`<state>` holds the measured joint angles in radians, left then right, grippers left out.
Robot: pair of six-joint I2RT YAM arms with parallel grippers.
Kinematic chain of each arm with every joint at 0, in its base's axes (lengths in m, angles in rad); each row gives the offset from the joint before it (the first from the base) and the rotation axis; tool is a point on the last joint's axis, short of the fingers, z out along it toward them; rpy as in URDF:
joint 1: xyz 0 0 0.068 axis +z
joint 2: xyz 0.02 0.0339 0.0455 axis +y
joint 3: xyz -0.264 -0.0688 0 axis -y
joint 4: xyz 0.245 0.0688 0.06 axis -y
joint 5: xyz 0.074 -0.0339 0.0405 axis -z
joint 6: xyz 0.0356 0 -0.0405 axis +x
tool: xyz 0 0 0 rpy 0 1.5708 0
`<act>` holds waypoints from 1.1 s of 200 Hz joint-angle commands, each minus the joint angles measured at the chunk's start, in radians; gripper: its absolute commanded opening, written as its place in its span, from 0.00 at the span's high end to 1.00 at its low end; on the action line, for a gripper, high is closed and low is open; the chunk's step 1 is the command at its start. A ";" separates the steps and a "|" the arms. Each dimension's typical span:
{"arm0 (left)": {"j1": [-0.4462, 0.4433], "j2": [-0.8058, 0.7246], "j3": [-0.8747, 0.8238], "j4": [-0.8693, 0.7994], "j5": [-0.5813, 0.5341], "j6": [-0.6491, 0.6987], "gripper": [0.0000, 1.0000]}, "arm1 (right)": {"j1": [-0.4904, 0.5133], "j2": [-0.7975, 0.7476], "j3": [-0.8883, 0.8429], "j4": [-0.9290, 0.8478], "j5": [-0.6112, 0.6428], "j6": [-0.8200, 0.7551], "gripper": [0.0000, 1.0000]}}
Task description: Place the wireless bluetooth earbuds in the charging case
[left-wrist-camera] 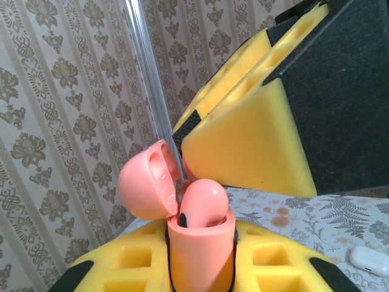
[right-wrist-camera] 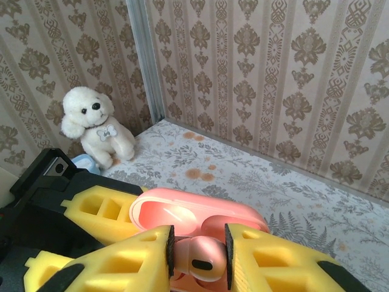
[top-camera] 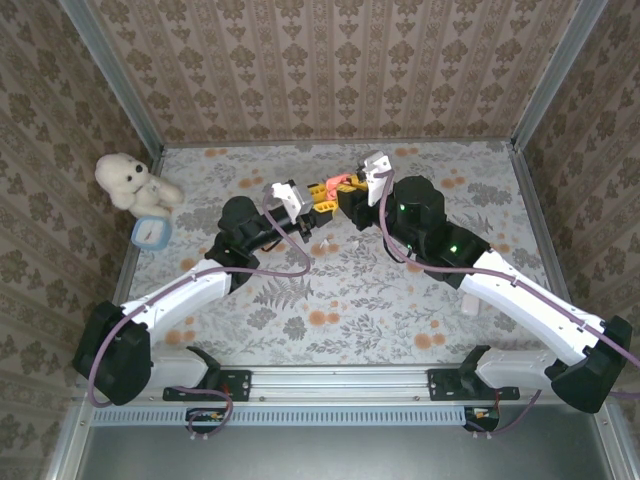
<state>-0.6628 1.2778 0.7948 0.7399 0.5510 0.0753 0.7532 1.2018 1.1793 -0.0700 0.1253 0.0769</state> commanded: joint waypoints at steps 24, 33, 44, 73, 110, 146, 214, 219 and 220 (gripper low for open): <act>-0.008 -0.015 0.050 0.063 -0.010 -0.008 1.00 | 0.020 0.009 0.023 -0.072 -0.023 -0.014 0.70; -0.008 -0.015 0.050 0.063 -0.010 -0.008 1.00 | 0.020 0.012 0.026 -0.071 -0.021 -0.014 0.69; -0.008 -0.016 0.049 0.063 -0.010 -0.008 1.00 | 0.019 0.013 0.031 -0.072 -0.018 -0.012 0.68; -0.008 -0.014 0.046 0.066 -0.008 -0.012 1.00 | 0.020 0.023 0.047 -0.077 -0.020 -0.005 0.64; -0.011 -0.015 0.040 0.075 -0.010 -0.016 1.00 | 0.020 0.035 0.070 -0.084 -0.015 -0.001 0.62; -0.013 -0.016 0.038 0.075 -0.012 -0.015 1.00 | 0.020 0.039 0.077 -0.084 0.001 0.000 0.61; -0.013 -0.017 0.014 0.072 -0.064 -0.012 1.00 | -0.002 -0.103 -0.035 -0.119 0.069 0.118 0.42; -0.013 -0.018 0.010 0.072 -0.067 -0.013 1.00 | -0.010 -0.123 -0.056 -0.129 0.085 0.138 0.40; -0.012 -0.018 0.009 0.073 -0.068 -0.012 1.00 | -0.012 -0.127 -0.060 -0.131 0.089 0.142 0.40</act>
<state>-0.6666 1.2778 0.7948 0.7574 0.5045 0.0719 0.7574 1.1744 1.1900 -0.1444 0.1589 0.1276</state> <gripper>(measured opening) 0.212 0.568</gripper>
